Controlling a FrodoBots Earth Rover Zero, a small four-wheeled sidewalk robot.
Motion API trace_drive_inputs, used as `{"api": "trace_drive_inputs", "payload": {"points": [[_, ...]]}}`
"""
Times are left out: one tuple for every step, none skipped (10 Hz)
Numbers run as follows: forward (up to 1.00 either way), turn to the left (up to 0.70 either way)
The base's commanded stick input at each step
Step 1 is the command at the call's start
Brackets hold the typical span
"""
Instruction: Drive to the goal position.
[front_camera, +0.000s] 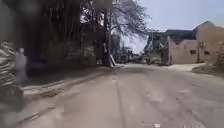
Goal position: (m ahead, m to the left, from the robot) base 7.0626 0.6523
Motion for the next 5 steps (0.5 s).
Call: {"api": "trace_drive_inputs", "payload": {"points": [[1.00, -0.02], [1.00, 0.00], [1.00, -0.11], [1.00, -0.29], [1.00, -0.40]]}}
